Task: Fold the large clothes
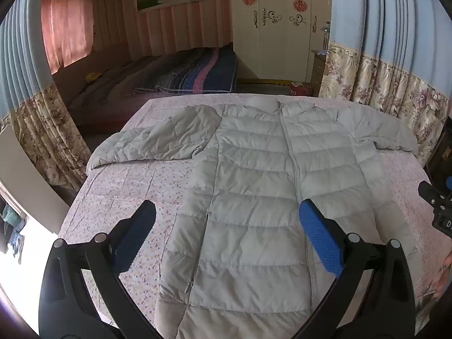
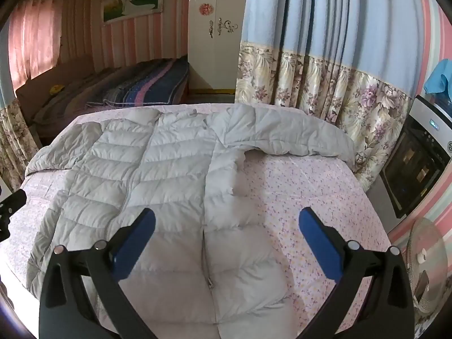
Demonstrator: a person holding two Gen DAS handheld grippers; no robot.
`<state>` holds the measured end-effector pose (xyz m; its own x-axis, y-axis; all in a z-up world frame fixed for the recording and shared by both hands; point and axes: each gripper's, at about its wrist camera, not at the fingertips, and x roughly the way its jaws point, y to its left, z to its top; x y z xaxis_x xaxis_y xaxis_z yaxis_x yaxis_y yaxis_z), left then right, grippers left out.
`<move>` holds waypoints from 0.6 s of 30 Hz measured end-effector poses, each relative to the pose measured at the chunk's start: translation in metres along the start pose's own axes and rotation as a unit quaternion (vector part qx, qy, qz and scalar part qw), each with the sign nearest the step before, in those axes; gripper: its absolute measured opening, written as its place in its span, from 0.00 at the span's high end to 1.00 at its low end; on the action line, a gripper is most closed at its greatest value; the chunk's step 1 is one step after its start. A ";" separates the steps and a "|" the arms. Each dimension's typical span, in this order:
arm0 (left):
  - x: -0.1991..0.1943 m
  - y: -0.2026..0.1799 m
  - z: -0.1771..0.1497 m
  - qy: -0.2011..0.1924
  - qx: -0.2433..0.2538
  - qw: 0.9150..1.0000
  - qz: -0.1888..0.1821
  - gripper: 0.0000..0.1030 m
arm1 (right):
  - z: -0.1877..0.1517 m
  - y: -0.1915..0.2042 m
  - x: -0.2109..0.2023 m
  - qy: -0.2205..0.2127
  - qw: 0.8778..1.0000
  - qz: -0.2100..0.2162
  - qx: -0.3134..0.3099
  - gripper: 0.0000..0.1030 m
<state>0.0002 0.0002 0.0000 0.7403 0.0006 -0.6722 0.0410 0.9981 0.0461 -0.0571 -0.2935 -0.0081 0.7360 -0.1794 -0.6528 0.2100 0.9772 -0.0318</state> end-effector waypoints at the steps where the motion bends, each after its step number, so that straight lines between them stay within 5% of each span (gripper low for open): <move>1: 0.000 0.000 0.000 0.000 0.000 1.000 0.000 0.03 | 0.000 0.001 -0.001 0.001 1.000 -0.001 0.000 0.01; 18: 0.001 0.001 0.000 0.000 -0.001 1.000 -0.001 0.03 | 0.000 0.000 0.001 0.003 1.000 -0.003 -0.001 0.01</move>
<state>0.0010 0.0010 -0.0005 0.7403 -0.0021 -0.6722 0.0423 0.9982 0.0435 -0.0560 -0.2933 -0.0085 0.7309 -0.1841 -0.6571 0.2124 0.9765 -0.0373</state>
